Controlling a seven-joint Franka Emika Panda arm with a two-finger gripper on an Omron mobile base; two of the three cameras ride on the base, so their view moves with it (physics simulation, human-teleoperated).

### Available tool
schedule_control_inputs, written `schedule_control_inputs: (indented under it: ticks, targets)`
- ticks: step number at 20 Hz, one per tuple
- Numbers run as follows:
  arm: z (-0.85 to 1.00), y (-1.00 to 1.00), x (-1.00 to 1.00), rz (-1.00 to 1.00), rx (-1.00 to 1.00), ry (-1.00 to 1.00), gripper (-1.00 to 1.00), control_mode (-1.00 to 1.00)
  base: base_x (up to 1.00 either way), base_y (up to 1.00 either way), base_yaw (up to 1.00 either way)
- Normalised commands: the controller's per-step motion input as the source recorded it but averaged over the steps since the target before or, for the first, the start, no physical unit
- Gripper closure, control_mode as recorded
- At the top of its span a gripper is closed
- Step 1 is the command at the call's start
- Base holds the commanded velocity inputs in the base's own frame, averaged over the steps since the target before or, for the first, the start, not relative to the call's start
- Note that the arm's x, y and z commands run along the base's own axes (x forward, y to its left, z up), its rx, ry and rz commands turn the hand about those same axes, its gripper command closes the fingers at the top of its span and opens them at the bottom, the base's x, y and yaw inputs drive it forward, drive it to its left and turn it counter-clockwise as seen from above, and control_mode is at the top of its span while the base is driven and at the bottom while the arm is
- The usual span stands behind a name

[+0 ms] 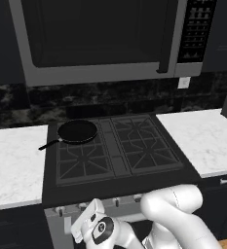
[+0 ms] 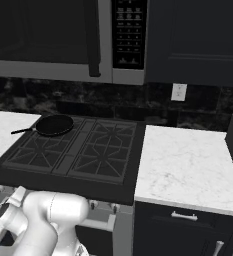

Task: Turn off the rear left burner of the stove.

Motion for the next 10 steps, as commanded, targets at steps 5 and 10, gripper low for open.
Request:
schedule_control_inputs:
  ticks: [5, 10]
  targets:
    - [0.16, -0.16, 0.11, -0.01, 0.39, 0.13, 1.0, -1.0, 0.0, 0.0, 0.0]
    - [0.23, -0.28, 0.09, -0.02, 0.58, 0.18, 1.0, -1.0, 0.0, 0.0, 0.0]
